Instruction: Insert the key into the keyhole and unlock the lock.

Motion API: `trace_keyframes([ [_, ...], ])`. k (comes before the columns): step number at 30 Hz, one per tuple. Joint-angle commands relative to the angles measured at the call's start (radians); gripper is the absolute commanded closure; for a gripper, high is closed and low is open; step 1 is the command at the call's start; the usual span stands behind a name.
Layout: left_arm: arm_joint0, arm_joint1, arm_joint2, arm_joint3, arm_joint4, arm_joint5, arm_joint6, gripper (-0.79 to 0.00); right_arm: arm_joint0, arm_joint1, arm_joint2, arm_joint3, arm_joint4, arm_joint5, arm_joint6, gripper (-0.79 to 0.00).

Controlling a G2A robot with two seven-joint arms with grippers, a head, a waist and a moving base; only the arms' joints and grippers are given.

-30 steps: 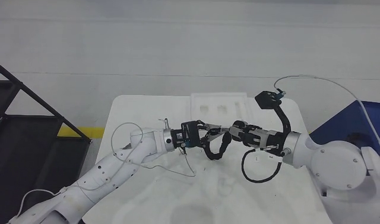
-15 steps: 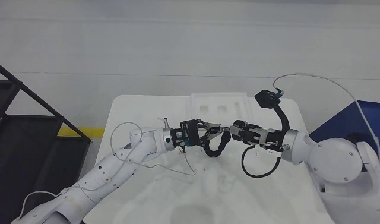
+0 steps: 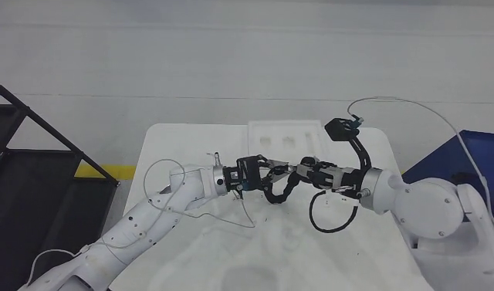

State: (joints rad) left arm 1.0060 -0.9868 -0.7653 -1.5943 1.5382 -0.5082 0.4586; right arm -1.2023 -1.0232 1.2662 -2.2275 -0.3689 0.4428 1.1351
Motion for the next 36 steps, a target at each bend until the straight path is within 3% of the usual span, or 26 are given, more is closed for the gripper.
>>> trace_keyframes([
  [1, 0.0, -0.003, -0.002, -0.002, 0.006, -0.003, -0.009, 0.0, 0.011, 0.0, -0.017, 0.002, -0.021, 0.009, 0.005, 0.0],
  [12, 0.008, -0.015, -0.011, -0.002, 0.021, -0.018, -0.025, 0.0, 0.05, -0.001, -0.081, 0.017, -0.077, 0.042, 0.009, 0.0],
  [13, 0.009, -0.016, -0.012, -0.002, 0.022, -0.02, -0.025, 0.0, 0.05, -0.001, -0.083, 0.018, -0.074, 0.041, 0.007, -0.065],
  [14, 0.009, -0.017, -0.012, -0.001, 0.021, -0.025, -0.024, 0.0, 0.051, -0.001, -0.083, 0.018, -0.066, 0.035, 0.003, -0.517],
  [15, 0.01, -0.018, -0.013, 0.001, 0.018, -0.031, -0.023, 0.0, 0.051, -0.002, -0.083, 0.02, -0.056, 0.027, -0.005, -0.785],
  [26, -0.009, -0.023, -0.043, -0.008, -0.107, -0.21, -0.117, 0.0, 0.039, 0.011, -0.045, -0.017, -0.097, -0.128, -0.013, -0.785],
  [34, -0.058, -0.001, -0.126, -0.02, -0.28, -0.479, -0.358, 0.0, 0.043, 0.033, -0.01, 0.001, -0.132, -0.433, 0.106, -0.785],
  [36, -0.069, 0.004, -0.137, -0.011, -0.335, -0.504, -0.433, 0.0, 0.044, 0.039, -0.008, 0.002, -0.152, -0.507, 0.127, -0.785],
])
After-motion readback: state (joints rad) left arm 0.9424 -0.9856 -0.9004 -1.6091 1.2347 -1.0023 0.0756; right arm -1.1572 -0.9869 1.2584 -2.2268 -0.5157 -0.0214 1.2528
